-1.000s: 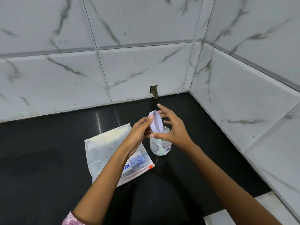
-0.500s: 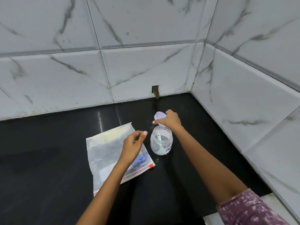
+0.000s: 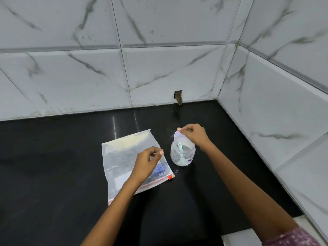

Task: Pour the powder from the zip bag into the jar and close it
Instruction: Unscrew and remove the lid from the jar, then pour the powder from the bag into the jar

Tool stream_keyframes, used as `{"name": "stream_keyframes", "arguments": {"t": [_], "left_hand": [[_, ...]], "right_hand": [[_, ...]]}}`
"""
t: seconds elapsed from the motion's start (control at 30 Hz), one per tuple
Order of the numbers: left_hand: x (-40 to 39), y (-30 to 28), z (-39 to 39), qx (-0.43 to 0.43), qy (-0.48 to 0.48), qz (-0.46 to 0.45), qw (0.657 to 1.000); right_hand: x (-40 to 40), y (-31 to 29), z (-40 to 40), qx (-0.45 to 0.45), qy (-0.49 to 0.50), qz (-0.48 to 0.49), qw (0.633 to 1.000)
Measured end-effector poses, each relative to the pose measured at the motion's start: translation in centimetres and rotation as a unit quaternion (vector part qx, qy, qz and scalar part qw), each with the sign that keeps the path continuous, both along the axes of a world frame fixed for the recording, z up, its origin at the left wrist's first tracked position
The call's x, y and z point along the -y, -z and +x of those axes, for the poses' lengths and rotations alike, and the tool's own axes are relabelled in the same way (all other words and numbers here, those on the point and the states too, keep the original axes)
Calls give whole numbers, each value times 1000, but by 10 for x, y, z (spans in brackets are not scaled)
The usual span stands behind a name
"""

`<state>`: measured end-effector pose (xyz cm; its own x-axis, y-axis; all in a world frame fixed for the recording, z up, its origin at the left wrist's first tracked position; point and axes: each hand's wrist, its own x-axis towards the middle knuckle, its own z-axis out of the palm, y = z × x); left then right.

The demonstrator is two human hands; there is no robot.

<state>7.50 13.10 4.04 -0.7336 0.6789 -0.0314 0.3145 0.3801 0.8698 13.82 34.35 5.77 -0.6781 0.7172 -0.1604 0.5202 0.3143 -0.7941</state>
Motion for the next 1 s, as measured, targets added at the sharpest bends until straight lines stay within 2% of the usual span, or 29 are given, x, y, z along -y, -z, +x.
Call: {"name": "stream_keyframes", "arguments": {"t": [0.4,0.5,0.6,0.77,0.9,1.0], "left_hand": [[60,28,-8,1,19,-73,997],[81,32,-12,-36,35,-120,992],[99,32,-13,-83,71,-162,981],[114,28,-15,-72,59,-145,985],[124,28,-21,-52,84,-150,984],[127,26,-23,-89,100,-134,982]], "right_hand": [[39,-10,45,-8,-18,152,988],[68,-16,52,-75,-25,262,962],[110,-15,58,-130,-93,328,931],[156,10,65,-94,-203,297,928],[176,35,65,-66,-196,296,933],[183,46,63,-32,-197,296,934]]}}
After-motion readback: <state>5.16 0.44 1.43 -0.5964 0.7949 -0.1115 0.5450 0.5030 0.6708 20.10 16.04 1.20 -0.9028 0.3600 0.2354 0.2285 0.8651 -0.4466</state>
